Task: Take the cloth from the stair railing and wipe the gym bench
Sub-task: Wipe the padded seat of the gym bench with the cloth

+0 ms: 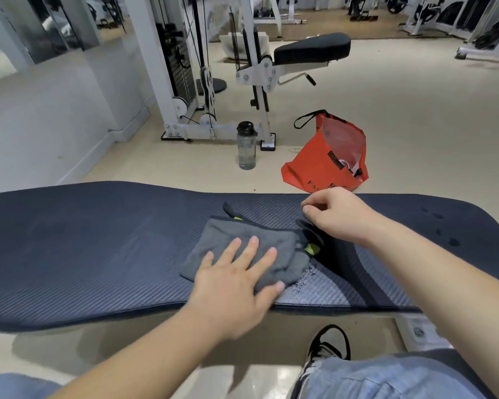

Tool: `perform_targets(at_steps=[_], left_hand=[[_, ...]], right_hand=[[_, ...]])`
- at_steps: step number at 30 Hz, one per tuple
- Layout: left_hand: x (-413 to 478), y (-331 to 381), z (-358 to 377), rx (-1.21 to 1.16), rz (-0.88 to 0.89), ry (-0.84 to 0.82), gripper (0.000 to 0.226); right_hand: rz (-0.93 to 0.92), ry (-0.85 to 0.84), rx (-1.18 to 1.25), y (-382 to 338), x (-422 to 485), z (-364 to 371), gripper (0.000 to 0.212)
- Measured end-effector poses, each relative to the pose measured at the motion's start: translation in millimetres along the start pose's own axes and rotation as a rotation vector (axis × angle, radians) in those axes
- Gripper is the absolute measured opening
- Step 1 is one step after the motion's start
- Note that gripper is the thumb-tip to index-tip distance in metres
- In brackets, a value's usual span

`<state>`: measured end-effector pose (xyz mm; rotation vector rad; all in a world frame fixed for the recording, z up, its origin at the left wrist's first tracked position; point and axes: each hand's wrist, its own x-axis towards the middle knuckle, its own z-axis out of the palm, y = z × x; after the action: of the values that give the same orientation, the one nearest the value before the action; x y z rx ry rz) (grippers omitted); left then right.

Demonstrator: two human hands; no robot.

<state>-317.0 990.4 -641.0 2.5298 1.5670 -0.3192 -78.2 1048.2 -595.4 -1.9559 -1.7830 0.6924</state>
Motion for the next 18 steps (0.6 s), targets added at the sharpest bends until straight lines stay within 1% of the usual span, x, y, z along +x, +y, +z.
perform_targets(at_steps=[2, 4, 7, 9, 11, 13, 15, 18], left_hand=[[26.4, -8.1, -5.1, -0.03, -0.063, 0.007, 0.069], [49.3, -10.3, -11.9, -0.092, -0.149, -0.028, 0.068], [50.2, 3.7, -10.6, -0.118, -0.206, -0.037, 0.07], [25.9, 22.4, -4.6, -0.093, -0.17, -0.03, 0.071], [-4.9, 38.5, 1.6, -0.021, -0.085, -0.039, 0.073], [-14.2, 40.1, 2.9, 0.057, -0.013, -0.052, 0.074], [3.2, 31.0, -1.4, 0.059, 0.003, -0.036, 0.071], [47.5, 24.3, -14.2, -0.016, -0.05, -0.071, 0.068]], right_hand=[[0.033, 0.029, -0.009, 7.7, -5.0, -6.1, 0.025], [0.096, 0.061, -0.029, 20.8, -11.4, -15.3, 0.028], [0.217, 0.06, -0.065, 48.1, -18.4, -29.1, 0.034], [0.27, 0.022, -0.071, 62.1, -22.4, -33.6, 0.04], [0.276, -0.016, -0.079, 67.8, -25.6, -35.6, 0.047], [0.265, -0.026, -0.082, 69.9, -26.4, -37.0, 0.05], [0.267, -0.014, -0.06, 69.8, -26.6, -38.0, 0.051], [0.3, 0.066, 0.015, 71.4, -28.1, -41.2, 0.054]])
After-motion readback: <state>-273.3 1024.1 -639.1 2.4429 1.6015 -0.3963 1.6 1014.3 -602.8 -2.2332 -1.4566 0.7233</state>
